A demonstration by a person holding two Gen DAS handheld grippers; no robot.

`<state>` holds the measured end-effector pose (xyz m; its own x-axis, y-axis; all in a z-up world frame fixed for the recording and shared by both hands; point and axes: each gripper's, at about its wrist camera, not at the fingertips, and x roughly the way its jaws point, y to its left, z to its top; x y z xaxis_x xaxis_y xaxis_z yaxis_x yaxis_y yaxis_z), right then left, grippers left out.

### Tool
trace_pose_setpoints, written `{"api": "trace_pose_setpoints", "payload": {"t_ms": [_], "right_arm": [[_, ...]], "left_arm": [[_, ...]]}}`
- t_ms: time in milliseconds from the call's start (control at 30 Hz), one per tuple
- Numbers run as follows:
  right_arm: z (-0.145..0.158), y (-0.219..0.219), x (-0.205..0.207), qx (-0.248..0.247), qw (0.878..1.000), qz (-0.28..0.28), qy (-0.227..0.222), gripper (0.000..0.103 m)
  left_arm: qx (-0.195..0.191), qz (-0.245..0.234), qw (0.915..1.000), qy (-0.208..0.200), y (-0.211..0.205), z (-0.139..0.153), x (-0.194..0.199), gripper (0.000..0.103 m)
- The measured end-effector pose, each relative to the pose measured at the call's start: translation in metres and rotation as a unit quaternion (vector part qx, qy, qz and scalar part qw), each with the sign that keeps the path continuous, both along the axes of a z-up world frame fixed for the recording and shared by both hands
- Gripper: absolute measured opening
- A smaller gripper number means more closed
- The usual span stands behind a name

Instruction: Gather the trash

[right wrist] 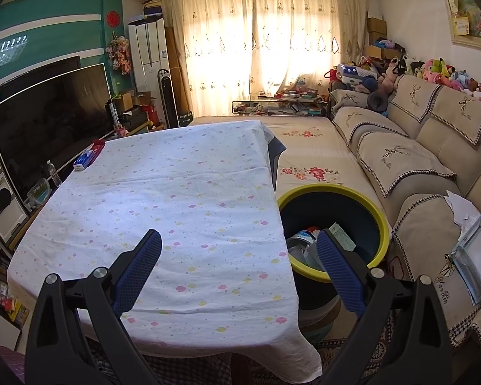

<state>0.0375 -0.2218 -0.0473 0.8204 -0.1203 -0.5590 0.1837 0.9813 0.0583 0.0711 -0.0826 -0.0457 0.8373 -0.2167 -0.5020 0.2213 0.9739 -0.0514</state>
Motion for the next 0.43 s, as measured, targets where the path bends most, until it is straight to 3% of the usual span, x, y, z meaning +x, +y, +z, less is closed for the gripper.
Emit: {"api": "trace_pose_setpoints", "payload": {"t_ms": [167,433], "right_arm": [[0.001,0.003,0.02,-0.006,1.0,0.011,0.003,0.093],[-0.007,0.002,0.145,0.013,0.998,0.046,0.039,0.095]], "left_arm": [[0.01,-0.003,0.9999,-0.004,0.001,-0.001,0.032,0.098],[0.03,0.045,0.9945,0.09,0.021,-0.046,0.176,0.098]]}}
